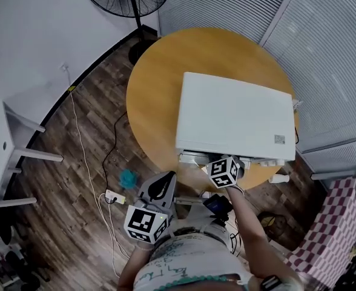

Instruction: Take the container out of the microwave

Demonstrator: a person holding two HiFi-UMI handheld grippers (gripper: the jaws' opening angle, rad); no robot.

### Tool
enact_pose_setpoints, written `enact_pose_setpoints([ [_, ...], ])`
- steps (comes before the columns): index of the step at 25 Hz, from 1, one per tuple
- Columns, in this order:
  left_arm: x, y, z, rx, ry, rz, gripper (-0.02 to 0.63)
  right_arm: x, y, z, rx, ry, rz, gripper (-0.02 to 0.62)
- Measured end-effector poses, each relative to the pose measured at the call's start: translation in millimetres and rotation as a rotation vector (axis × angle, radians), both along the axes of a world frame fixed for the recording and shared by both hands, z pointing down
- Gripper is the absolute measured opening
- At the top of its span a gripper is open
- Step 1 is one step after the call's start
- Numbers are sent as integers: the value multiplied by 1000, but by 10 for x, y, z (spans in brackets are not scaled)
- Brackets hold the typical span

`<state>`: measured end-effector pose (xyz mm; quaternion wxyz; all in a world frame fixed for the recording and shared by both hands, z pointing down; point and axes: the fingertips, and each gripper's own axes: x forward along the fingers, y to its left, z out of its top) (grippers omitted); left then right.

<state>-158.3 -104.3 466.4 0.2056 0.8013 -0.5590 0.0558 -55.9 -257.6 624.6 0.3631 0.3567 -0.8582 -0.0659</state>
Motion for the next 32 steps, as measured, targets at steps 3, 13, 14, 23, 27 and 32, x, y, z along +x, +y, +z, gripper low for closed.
enact_pose_setpoints([
  [3,-48,32,3,-4,3,-15,15,-23,-34,-11,9,10,-3,94],
  [13,-4,22,29,-7,3,6,15,-36,2,-46,-19,1,-14,28],
  [14,11,15,26,-5,4,12,15,-32,13,-51,-24,-1,-15,26],
  [23,220,-27,22,-1,5,84,15,45,141,-116,-57,-29,-19,25],
  [27,299,-33,31,-2,2,112,15,102,191,-166,-66,-44,-12,25],
  [32,377,-53,33,1,-1,139,15,176,279,-198,-73,-55,-3,25],
])
